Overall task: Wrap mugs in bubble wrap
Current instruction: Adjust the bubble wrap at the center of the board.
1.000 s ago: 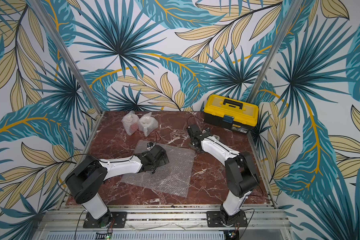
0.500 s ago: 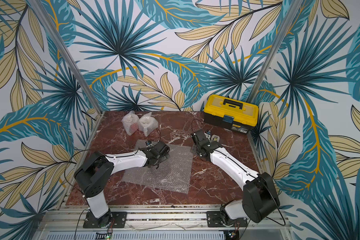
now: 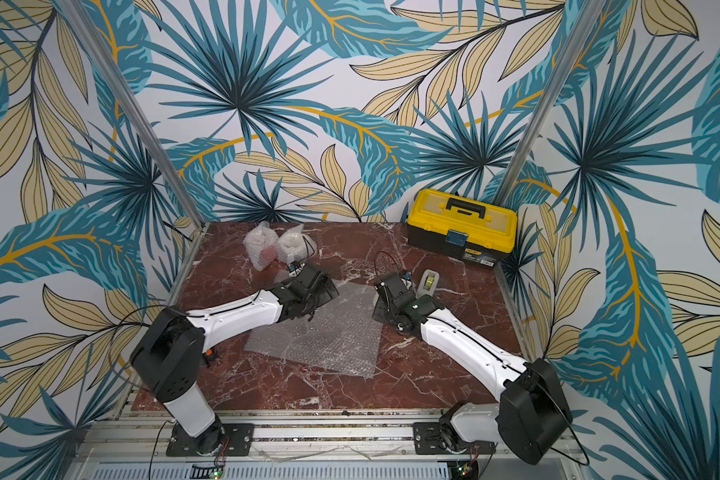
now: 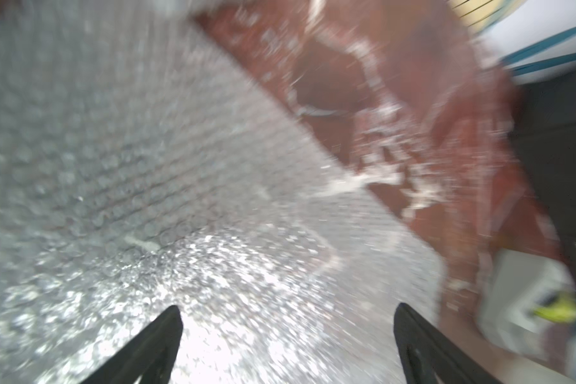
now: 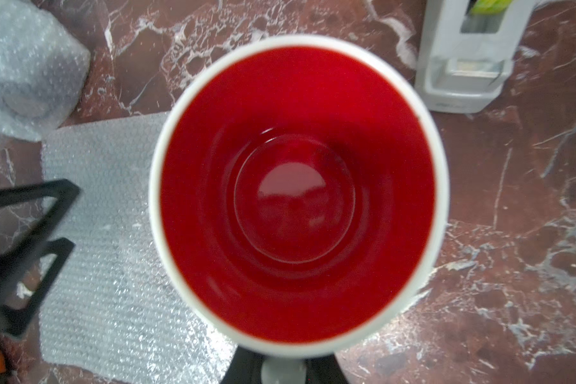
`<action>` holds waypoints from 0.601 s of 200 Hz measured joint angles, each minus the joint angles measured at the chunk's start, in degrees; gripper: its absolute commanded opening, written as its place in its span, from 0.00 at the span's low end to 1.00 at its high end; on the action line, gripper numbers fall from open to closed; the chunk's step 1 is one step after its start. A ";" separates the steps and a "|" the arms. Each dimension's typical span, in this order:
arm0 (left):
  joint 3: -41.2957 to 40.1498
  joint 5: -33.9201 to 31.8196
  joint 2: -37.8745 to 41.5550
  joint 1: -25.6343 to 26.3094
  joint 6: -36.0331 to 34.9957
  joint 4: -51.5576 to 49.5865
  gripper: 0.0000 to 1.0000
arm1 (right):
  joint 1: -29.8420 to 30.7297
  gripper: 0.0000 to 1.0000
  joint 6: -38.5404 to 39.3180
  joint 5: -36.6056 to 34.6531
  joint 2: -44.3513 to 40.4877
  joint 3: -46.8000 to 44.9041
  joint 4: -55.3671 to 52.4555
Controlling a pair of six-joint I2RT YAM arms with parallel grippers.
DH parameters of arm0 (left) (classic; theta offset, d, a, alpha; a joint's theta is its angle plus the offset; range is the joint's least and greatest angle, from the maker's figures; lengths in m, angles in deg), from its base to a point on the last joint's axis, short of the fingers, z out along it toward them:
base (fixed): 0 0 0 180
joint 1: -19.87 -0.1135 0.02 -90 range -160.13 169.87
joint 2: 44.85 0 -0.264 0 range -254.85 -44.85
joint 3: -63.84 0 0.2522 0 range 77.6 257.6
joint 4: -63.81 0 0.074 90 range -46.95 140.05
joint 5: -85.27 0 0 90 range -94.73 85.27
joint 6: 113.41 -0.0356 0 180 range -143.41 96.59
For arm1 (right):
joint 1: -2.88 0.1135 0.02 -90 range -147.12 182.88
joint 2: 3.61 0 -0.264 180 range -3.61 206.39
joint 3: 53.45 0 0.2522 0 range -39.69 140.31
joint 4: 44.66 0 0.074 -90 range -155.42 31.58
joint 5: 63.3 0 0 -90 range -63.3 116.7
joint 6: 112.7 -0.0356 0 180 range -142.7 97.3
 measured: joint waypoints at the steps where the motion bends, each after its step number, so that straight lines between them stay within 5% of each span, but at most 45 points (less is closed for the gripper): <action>1: -0.13 0.02 0.33 -0.02 -0.11 0.02 1.00 | 0.09 0.00 -0.02 0.07 0.09 0.00 0.00; 76: -21.81 2.99 16.31 -10.34 -7.98 -0.04 1.00 | 3.26 0.00 1.44 3.43 10.71 2.29 -2.36; 120: -25.94 5.42 22.47 -12.35 -10.82 -0.66 1.00 | 2.36 0.00 7.10 1.99 16.09 7.13 -2.97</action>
